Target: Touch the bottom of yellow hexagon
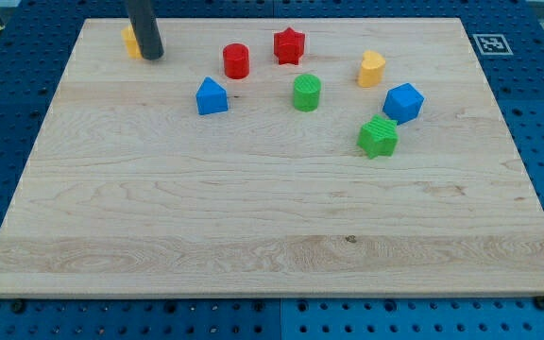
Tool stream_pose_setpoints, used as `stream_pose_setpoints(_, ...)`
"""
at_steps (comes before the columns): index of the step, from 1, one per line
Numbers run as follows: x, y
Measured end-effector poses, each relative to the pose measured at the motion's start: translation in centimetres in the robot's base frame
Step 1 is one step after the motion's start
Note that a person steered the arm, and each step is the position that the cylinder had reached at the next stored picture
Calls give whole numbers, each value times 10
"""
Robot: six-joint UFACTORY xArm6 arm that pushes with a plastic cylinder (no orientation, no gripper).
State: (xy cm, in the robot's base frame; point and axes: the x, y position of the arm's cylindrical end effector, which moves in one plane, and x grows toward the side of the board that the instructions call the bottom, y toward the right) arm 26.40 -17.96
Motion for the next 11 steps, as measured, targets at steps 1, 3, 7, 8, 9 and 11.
stream_pose_setpoints(1, -22, 0)
stream_pose_setpoints(3, -28, 18)
stream_pose_setpoints(7, 21, -15)
stream_pose_setpoints(8, 9, -18)
stream_pose_setpoints(9, -6, -24)
stream_pose_setpoints(11, -6, -16)
